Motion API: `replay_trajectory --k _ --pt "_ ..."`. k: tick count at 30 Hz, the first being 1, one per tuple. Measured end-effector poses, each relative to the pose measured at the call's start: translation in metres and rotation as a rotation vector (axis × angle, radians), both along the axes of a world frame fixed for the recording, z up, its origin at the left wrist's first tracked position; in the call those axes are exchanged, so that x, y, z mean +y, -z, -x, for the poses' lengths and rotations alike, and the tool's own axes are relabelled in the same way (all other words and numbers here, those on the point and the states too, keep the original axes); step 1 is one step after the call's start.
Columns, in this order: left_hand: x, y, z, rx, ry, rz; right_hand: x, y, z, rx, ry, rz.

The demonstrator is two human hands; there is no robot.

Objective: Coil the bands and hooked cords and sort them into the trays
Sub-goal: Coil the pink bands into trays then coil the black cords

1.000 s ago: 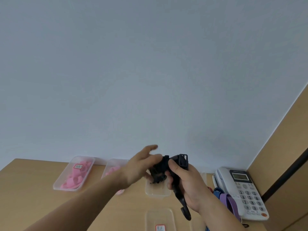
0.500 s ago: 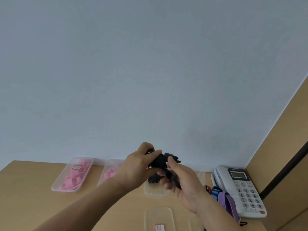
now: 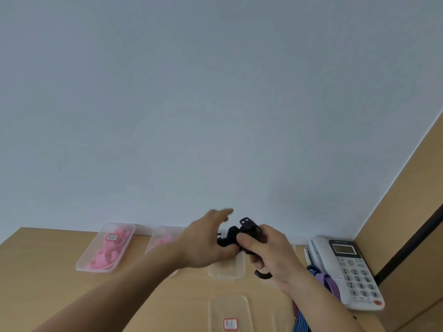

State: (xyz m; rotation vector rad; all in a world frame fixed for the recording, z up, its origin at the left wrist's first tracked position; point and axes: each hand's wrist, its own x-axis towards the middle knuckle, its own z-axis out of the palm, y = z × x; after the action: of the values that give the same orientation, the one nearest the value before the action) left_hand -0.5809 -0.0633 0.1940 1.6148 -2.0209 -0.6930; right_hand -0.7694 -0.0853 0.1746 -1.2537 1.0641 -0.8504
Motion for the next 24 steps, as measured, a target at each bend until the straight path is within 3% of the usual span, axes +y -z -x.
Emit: replay_trajectory --k 2,4,8,15,19,24 --pt "-0.004 0.000 0.007 0.016 0.137 -0.103 -0.001 -0.002 -0.002 0.128 -0.057 0.064" --pt "-0.003 0.007 0.009 0.162 0.097 -0.138 -0.003 -0.004 -0.003 0.169 -0.033 0.102" --pt "-0.005 0.021 0.007 0.655 -0.074 -0.320 -0.010 -0.006 -0.003 0.000 0.108 0.030" --pt "0.001 0.033 0.015 1.333 -0.092 -0.526 -0.001 0.007 -0.037 -0.017 0.229 0.275" --pt "0.000 0.028 0.008 1.440 -0.070 -0.628 0.010 0.011 -0.049 0.014 0.207 0.472" --pt "0.001 0.022 -0.008 1.265 0.020 -0.669 0.006 0.021 -0.051 0.114 0.160 0.633"
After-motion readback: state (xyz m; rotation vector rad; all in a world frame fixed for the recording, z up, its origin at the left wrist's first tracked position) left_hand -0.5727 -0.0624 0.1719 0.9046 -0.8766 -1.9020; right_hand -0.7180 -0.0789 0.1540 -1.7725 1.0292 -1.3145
